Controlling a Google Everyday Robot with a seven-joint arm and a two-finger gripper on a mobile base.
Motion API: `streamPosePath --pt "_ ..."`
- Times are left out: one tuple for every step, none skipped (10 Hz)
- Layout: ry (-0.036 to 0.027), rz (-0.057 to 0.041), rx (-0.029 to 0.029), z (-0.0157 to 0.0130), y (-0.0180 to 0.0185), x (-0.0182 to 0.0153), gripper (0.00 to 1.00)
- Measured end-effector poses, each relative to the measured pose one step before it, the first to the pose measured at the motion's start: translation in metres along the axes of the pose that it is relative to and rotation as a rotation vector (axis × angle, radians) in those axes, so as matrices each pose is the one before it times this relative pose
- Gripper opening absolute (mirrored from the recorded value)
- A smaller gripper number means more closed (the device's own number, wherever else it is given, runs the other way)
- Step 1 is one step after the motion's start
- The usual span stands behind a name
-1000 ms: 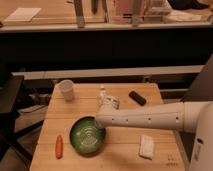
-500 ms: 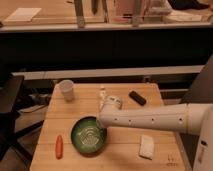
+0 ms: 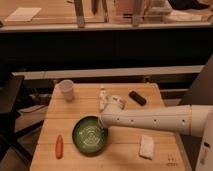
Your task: Drag the ceramic bowl in a circle
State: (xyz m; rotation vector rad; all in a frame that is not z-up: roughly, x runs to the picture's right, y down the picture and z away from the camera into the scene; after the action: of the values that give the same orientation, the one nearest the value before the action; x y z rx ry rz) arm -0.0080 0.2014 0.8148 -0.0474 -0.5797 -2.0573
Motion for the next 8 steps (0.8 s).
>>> streamPosePath --pt "0.00193 -0.00379 0.00127 -0.00038 0.0009 -0.00026 0.0" --pt "0.00139 -0.00556 0.00157 0.0 0.00028 0.00001 0.0" --pt "0.00365 -0.00269 0.00165 -0.00031 0.0012 0.00056 0.0" --pt "-0.0001 -0.00526 0.00047 0.0002 -0.00009 -0.00074 0.0" --pt "0.00179 -0.00542 0.00152 -0.00022 -0.00002 -0.00104 0.0" --pt "0.00277 -0.00714 0.00181 -0.0011 0.00176 -0.00237 0.0" --pt "0.00149 -0.00398 0.00038 -0.00106 0.00151 -0.0016 0.0" --pt "0.00125 -0.00492 0.00025 -0.00068 0.0003 0.00023 0.0"
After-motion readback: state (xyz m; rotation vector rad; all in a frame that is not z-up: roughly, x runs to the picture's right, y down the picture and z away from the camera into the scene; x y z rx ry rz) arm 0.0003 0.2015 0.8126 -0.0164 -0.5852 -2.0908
